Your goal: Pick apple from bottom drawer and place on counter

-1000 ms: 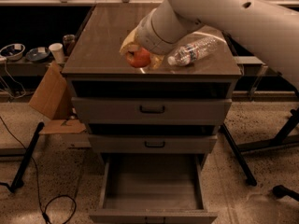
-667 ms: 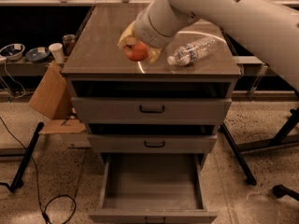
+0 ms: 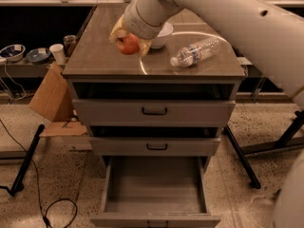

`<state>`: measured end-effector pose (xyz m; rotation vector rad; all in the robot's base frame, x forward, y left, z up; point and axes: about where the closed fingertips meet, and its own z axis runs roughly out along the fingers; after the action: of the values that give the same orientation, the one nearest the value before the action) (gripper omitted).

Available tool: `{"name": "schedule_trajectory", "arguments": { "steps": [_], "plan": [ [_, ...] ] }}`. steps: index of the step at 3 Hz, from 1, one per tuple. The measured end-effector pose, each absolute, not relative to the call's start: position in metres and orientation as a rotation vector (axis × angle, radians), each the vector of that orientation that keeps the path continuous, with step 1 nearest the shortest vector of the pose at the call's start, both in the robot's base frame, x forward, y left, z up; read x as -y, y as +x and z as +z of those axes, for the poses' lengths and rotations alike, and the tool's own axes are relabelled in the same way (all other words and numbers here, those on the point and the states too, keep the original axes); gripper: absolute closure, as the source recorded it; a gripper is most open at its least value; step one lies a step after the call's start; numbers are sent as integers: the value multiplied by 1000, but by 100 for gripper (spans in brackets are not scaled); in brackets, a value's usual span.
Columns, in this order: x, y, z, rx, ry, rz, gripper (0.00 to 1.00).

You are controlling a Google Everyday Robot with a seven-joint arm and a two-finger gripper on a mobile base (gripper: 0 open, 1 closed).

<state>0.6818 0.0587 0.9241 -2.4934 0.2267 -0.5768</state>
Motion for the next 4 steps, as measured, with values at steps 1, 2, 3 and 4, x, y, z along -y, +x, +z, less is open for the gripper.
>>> {"name": "schedule_trajectory", "arguments": {
  "steps": [1, 2, 3, 4],
  "plan": [
    [-74, 691, 914, -209, -2531, -539, 100],
    [-85, 698, 901, -215, -2583, -509, 100],
    [-88, 706, 889, -253, -2645, -483, 100],
    [-89, 714, 878, -302, -2708, -453, 100]
  ]
}}
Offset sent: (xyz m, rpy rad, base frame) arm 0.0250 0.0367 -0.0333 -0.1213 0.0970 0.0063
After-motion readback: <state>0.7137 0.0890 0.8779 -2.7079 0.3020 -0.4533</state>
